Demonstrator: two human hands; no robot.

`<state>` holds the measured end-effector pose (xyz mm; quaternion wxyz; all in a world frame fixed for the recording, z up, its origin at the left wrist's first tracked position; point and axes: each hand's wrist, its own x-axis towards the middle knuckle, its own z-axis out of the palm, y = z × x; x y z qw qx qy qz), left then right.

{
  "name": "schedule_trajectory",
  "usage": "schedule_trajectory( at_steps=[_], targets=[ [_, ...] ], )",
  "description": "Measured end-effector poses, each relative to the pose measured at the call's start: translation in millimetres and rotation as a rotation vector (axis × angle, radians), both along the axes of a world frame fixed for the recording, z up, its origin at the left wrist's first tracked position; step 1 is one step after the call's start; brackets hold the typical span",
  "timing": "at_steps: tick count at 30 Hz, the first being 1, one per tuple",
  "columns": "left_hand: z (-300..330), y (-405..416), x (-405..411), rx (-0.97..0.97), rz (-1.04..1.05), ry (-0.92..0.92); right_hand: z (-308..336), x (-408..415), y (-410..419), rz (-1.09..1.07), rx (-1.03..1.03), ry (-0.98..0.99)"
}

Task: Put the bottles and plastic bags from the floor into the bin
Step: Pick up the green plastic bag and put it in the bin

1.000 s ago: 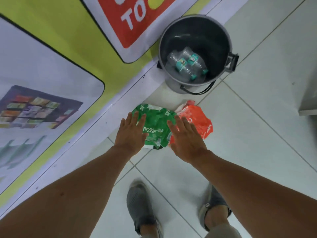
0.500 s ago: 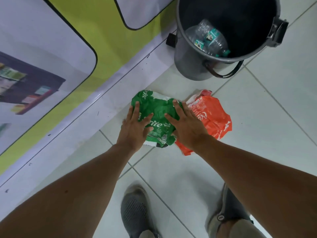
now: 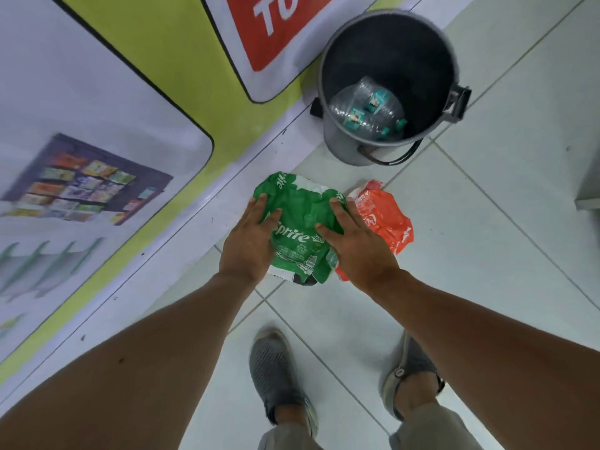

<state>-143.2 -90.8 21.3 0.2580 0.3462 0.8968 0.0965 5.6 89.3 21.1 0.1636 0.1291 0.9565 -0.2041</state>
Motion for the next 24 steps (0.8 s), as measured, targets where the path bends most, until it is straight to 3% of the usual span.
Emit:
schedule_trajectory(
  at_steps=[6, 11, 17, 20, 24],
  targets=[
    [91, 47, -25, 0.021, -0.032, 0.047, 85, -20, 46, -0.015, 0.084, 0.051],
    [130, 119, -53, 0.041, 0.027, 0.152, 127, -49, 114, -0.054, 0.155, 0.115],
    [142, 200, -56, -0.029, 0.168, 0.168, 129, -51, 144, -0.265, 0.049, 0.155],
    [145, 230, -45, -0.044, 0.177, 0.165, 119, -40, 140, -0.215, 0.001, 0.153],
    [144, 256, -39, -0.023, 0.152, 0.189, 96, -39, 142, -0.136, 0.098, 0.048]
  ],
)
